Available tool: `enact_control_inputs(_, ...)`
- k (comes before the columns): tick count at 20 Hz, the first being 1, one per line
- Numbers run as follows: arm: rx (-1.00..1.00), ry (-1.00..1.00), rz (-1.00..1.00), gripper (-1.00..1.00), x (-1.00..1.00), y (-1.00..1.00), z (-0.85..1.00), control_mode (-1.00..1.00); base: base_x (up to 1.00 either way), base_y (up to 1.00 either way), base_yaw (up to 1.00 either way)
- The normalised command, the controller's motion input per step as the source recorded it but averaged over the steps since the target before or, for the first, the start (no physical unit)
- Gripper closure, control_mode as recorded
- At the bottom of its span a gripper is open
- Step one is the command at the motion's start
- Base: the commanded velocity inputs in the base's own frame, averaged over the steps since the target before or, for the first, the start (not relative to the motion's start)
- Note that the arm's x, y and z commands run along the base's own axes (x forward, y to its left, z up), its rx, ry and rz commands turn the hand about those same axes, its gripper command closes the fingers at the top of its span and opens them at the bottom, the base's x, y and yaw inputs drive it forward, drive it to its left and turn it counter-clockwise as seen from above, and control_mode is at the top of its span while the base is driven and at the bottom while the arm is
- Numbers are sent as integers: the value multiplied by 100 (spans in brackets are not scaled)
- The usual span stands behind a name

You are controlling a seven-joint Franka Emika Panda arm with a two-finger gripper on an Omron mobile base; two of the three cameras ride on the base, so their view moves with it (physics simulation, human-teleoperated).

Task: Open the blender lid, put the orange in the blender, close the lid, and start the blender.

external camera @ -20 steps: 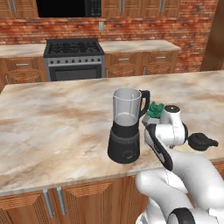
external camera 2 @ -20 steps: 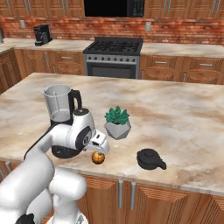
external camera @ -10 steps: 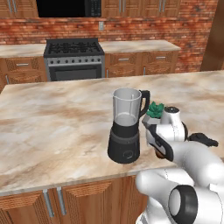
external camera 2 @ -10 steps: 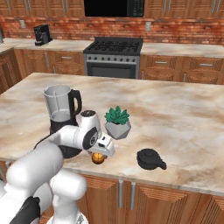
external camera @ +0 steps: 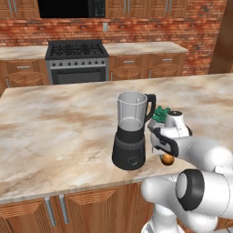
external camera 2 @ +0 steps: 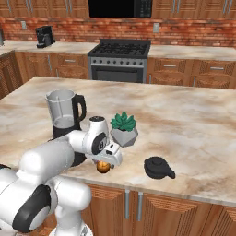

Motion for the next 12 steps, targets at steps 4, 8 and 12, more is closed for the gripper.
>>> enact_control_inputs(4, 0, 8, 1, -100, 0, 14, -29, -100, 0, 0, 0)
enact_control_inputs(8, 0, 6, 3, -100, 0, 4, -34, -100, 0, 0, 0)
enact_control_inputs(12, 0, 2, 3, 100, -18, 0, -34, -100, 0, 0, 0)
